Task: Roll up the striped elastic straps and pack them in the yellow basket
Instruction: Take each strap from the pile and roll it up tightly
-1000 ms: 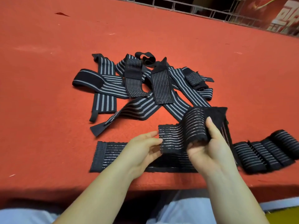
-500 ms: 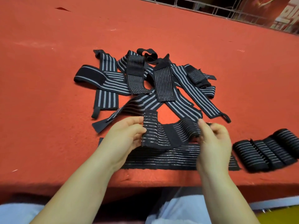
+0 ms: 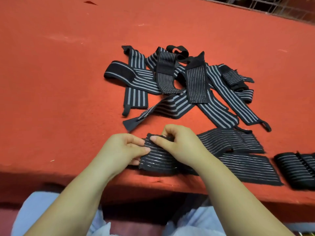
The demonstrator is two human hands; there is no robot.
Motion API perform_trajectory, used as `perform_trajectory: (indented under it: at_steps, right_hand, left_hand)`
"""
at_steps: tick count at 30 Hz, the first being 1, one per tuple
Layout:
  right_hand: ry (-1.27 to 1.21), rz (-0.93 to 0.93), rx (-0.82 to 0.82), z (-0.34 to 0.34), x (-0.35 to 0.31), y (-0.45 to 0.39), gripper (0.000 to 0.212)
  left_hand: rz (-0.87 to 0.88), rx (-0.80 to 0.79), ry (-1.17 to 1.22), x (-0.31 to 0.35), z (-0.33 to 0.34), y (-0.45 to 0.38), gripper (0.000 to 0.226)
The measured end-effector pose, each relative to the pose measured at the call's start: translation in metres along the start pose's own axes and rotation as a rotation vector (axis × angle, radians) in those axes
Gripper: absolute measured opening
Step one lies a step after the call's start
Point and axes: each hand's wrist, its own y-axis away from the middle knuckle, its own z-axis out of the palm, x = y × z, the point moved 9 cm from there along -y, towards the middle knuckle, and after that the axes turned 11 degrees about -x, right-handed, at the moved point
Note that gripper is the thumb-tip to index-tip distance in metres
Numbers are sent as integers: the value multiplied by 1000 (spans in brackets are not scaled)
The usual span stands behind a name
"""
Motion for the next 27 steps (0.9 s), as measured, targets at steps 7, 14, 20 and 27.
perform_trajectory:
  at_steps: [7, 14, 20, 27]
  right_hand:
    - [109, 70, -134, 32, -2, -37, 35]
    - [-9, 163, -159, 45, 10, -48, 34]
    - [31, 201, -137, 47, 11, -50, 38]
    - [129, 184, -126, 44, 4, -45, 37]
  left_hand:
    - [-42, 115, -93, -22, -30, -11, 18]
    - [-86, 105, -138, -25, -40, -18, 18]
    - [-106, 104, -226, -26, -44, -21, 19]
    - [-119, 109, -389, -20, -46, -24, 20]
